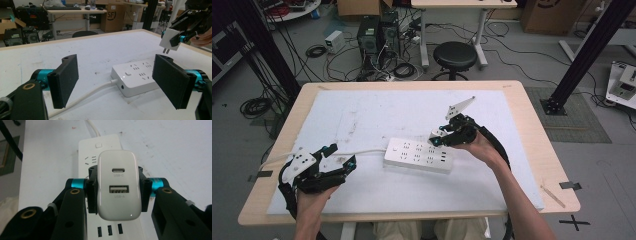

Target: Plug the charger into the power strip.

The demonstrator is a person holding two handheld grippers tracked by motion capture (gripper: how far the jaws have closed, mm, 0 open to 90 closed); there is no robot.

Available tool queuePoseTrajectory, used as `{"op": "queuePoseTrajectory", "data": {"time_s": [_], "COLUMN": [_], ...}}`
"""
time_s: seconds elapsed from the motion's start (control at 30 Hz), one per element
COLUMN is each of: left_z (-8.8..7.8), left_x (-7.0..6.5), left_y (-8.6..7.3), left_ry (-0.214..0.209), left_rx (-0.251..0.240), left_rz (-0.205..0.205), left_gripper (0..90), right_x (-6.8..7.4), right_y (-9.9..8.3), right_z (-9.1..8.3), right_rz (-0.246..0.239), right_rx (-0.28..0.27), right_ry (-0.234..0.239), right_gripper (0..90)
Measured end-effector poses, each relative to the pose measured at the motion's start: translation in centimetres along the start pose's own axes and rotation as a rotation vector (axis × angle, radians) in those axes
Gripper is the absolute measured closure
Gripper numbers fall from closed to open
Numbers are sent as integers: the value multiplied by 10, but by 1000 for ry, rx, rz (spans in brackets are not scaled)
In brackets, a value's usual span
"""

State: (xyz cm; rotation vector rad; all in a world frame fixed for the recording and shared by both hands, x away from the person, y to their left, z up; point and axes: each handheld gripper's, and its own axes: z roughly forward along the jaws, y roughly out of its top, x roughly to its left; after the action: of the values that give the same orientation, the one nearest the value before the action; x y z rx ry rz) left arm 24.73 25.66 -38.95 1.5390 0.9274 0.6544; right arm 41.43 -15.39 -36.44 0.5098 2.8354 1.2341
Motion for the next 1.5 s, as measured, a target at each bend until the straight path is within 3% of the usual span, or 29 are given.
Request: {"op": "queuePoseTrajectory", "data": {"time_s": [0.07, 0.13, 0.3, 0.37, 0.6, 1.5], "left_z": [-3, -4, -5, -5, -4, -6], "left_x": [1, 1, 1, 0, -4, -5], "left_y": [-2, -3, -3, -3, -2, -4], "left_ry": [10, 12, 13, 14, 13, 7], "left_rx": [3, 2, 5, 6, 9, 14], "left_rz": [-5, -9, -10, -11, -8, -5], "left_gripper": [211, 211, 211, 211, 211, 212], "right_x": [0, -3, -4, -4, -9, -4], "right_y": [1, 5, 6, 3, 1, 2], "right_z": [2, 9, 10, 19, 23, 33], "right_rz": [-7, -33, -40, -75, -80, -126], "right_rx": [6, 54, 54, 114, 115, 153], "right_ry": [1, 13, 20, 28, 23, 20], "right_gripper": [630, 631, 631, 631, 631, 632]}}
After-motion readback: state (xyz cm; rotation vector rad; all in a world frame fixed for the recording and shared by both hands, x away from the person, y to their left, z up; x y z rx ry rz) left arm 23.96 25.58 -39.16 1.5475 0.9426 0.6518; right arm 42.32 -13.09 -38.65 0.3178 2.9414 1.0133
